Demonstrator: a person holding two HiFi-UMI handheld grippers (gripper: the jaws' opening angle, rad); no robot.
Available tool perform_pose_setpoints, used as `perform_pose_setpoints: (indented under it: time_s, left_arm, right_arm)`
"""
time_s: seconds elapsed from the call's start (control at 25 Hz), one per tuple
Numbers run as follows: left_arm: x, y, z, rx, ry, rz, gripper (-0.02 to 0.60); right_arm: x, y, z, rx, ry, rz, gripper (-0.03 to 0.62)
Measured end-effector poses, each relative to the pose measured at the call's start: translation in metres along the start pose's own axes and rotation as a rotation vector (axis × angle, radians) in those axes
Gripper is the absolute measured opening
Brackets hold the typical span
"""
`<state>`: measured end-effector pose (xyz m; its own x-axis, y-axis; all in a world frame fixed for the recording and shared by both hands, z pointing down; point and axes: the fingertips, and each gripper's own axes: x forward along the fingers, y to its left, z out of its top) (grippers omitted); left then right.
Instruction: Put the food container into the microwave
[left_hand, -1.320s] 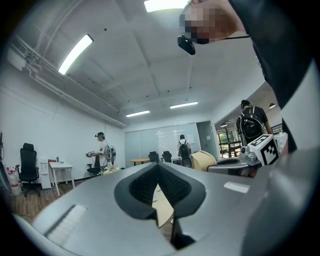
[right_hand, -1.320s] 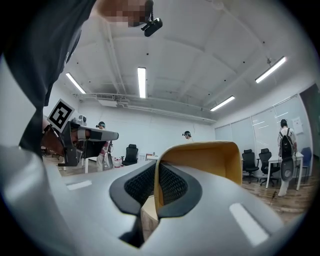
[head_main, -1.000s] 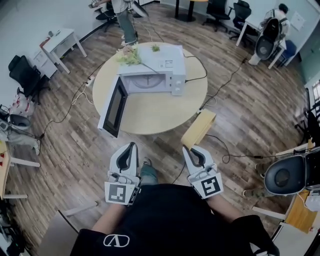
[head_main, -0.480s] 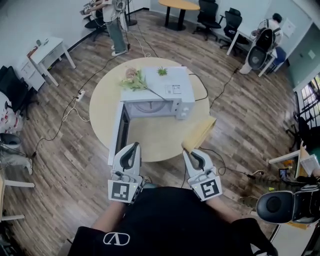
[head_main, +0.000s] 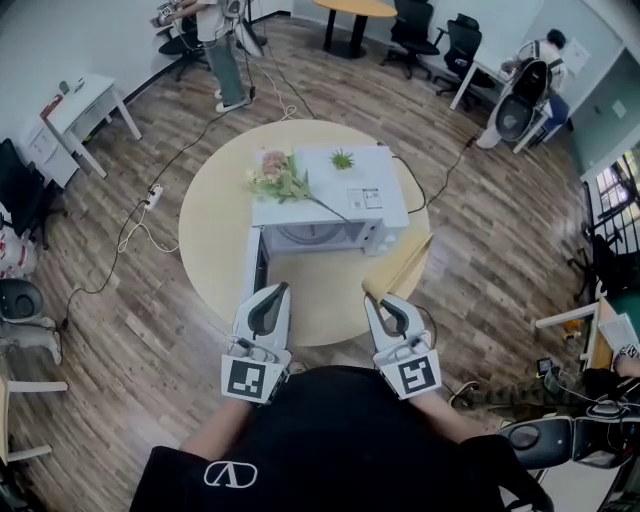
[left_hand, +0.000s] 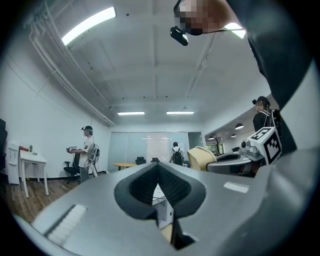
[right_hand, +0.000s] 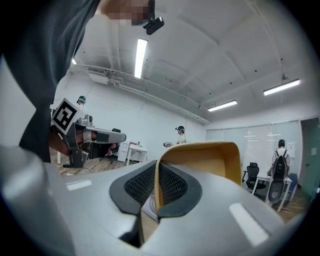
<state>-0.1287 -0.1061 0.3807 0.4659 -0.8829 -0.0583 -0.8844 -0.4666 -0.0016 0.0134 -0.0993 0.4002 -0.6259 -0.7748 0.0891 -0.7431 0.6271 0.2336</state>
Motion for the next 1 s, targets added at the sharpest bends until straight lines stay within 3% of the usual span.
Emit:
perform_pose_setpoints:
  time_s: [0.4,0.76,1.0]
  left_arm:
    - [0.03,0.014,0.006,0.004,-0.059,0.051,0.0]
    - [0.051,0.003,0.001,-0.004,-0.013,0.129,0.0]
    - [0.052,0.003,-0.006,-0.011,0.006,0.163,0.0]
  right_arm:
    - [0.029,-0.023,-0.01,-0.009,0.016,0.054,0.017]
    - [0.046,-0.056,-0.017,-0.011,0.021,0.149,0.017]
    - [0.062,-0.054,-0.022,-0.047,0.041,0.219,0.017]
